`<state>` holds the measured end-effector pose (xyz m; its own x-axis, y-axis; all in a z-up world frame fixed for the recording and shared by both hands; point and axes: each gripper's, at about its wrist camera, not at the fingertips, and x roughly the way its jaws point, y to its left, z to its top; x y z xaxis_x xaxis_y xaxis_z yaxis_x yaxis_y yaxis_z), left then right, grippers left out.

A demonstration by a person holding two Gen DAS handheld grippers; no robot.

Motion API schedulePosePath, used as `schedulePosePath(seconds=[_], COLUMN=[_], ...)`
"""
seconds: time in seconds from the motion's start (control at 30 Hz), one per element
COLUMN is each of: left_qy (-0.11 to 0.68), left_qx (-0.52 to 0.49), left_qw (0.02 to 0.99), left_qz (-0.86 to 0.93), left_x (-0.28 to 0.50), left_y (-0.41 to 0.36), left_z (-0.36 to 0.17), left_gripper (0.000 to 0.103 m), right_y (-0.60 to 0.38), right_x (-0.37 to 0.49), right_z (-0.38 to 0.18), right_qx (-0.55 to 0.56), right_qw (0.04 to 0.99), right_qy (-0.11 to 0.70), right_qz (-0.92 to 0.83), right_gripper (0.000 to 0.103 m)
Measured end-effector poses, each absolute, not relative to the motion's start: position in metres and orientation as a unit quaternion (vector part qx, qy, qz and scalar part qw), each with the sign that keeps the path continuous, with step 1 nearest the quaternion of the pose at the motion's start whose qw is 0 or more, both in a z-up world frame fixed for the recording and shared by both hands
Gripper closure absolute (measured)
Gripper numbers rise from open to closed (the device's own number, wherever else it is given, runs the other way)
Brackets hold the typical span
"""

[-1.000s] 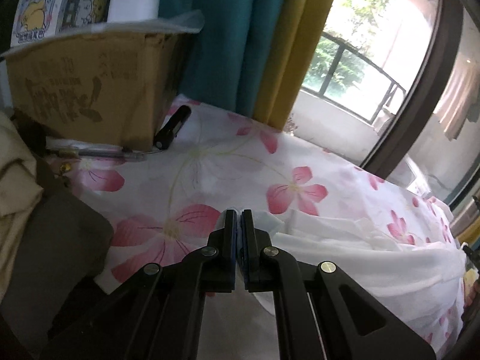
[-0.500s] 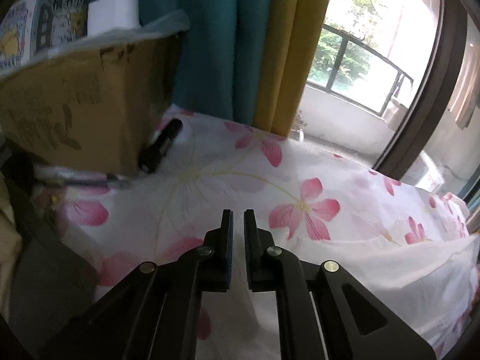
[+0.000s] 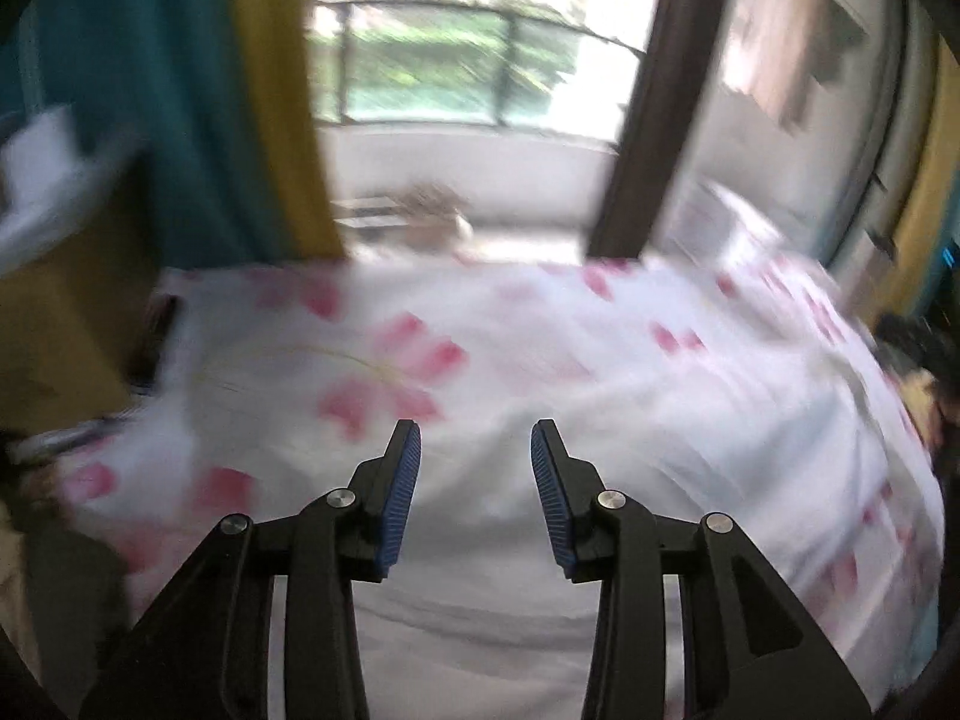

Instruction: Fold large clothes

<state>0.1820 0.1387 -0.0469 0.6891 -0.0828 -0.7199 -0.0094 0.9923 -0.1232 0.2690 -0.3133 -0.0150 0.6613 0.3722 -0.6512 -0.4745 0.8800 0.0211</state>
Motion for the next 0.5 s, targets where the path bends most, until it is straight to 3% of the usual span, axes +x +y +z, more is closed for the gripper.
schedulePosePath(seconds=[0.23, 0.27, 0.3, 0.33, 0.5], left_qy=[0.452, 0.450, 0.447, 0.446, 0.424], left_qx=[-0.004, 0.002, 0.009, 0.015, 0.047], left_qw=[0.892, 0.893, 0.894, 0.894, 0.904], left_qz=[-0.020, -0.021, -0.024, -0.023, -0.014], left_x=[0.213, 0.214, 0.216, 0.219, 0.238], left_y=[0.133, 0.134, 0.134, 0.135, 0.135], left_z=[-0.082, -0.082, -0.081, -0.080, -0.068], left_gripper=[0.063, 0.067, 0.088, 0.096, 0.099], right_y=[-0.294, -0.295, -0.296, -0.298, -0.292], right_x=[0.278, 0.280, 0.282, 0.284, 0.306], right_z=[-0.057, -0.059, -0.060, -0.060, -0.052], right_qx=[-0.121, -0.121, -0.121, -0.122, -0.143], right_qw=[0.870, 0.867, 0.864, 0.862, 0.870], right_qy=[0.406, 0.408, 0.410, 0.413, 0.396], right_qz=[0.253, 0.260, 0.265, 0.266, 0.257], right_gripper=[0.039, 0.058, 0.089, 0.097, 0.101])
